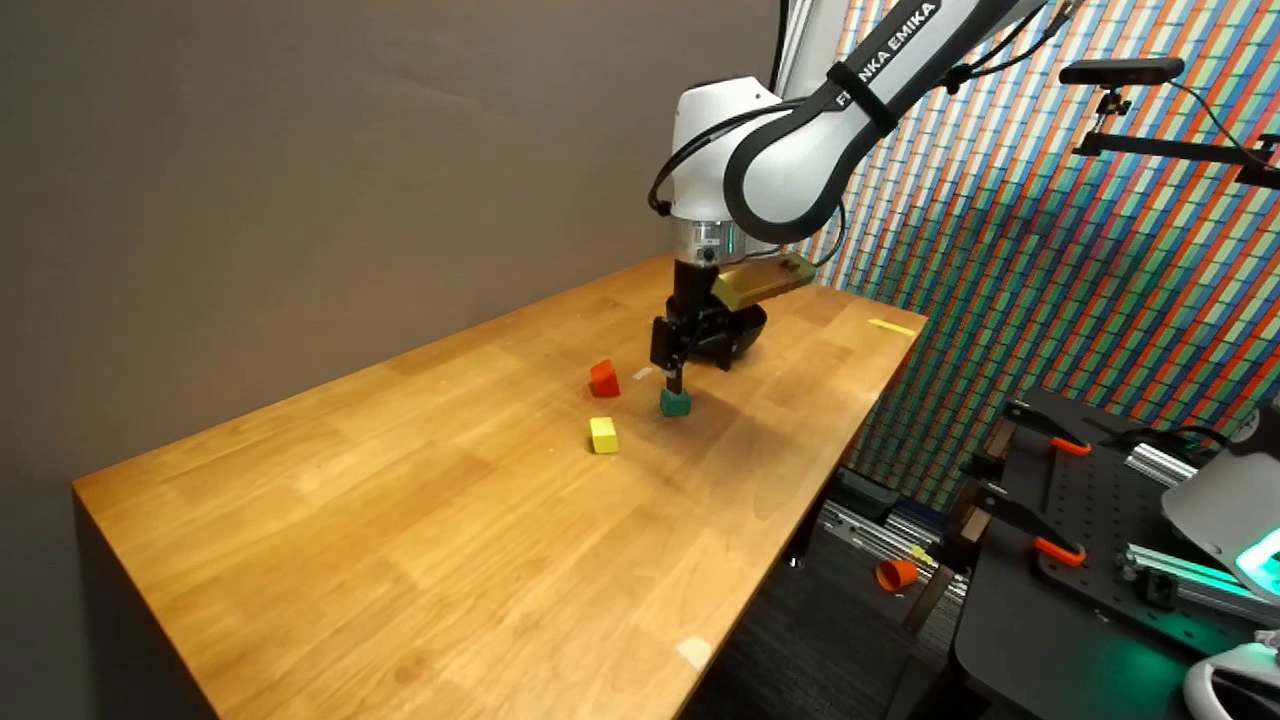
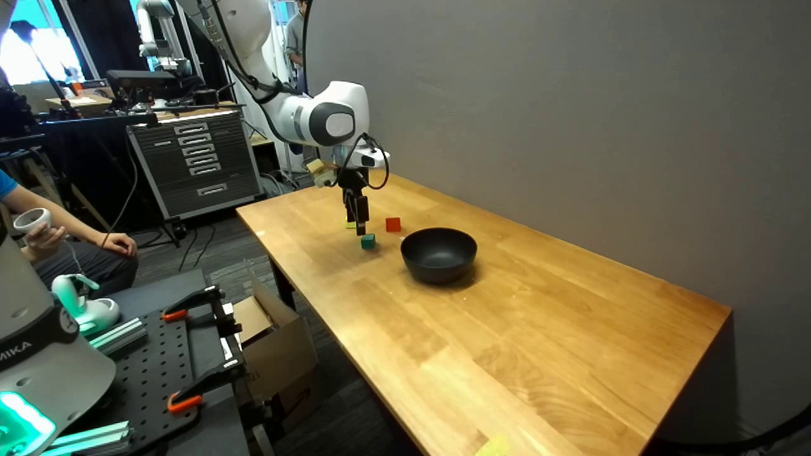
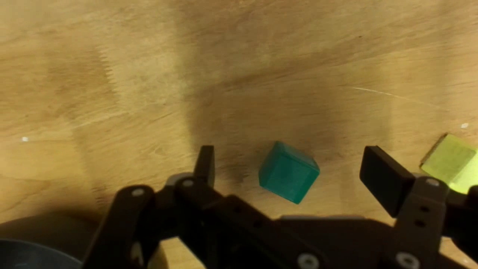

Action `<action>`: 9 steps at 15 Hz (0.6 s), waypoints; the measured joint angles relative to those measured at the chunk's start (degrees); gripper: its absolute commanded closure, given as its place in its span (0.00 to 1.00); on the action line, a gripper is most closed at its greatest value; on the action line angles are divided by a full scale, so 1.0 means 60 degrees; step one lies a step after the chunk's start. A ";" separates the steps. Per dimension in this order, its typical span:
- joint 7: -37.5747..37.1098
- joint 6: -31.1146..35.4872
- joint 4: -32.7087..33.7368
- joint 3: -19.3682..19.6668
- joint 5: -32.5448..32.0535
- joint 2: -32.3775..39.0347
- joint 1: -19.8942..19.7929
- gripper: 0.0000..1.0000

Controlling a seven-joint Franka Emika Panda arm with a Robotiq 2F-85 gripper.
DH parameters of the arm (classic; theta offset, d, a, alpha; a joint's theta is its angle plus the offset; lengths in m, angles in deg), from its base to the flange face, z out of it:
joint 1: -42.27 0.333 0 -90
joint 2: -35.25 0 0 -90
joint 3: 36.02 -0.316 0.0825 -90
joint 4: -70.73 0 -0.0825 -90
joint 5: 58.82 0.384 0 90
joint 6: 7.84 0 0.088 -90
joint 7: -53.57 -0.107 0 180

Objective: Put the green and orange blocks in the bowl

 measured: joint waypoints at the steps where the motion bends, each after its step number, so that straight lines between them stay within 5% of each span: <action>1: -0.0090 0.0006 0.0063 0.0104 -0.0034 0.0147 0.0070 0.00; 6: -0.0264 0.0041 0.0581 0.0307 -0.0045 0.0823 0.0184 0.00; 7: -0.0269 0.0041 0.0717 0.0339 -0.0046 0.0936 0.0201 0.25; 9: -0.0270 0.0041 0.0981 0.0416 -0.0054 0.1146 0.0243 0.34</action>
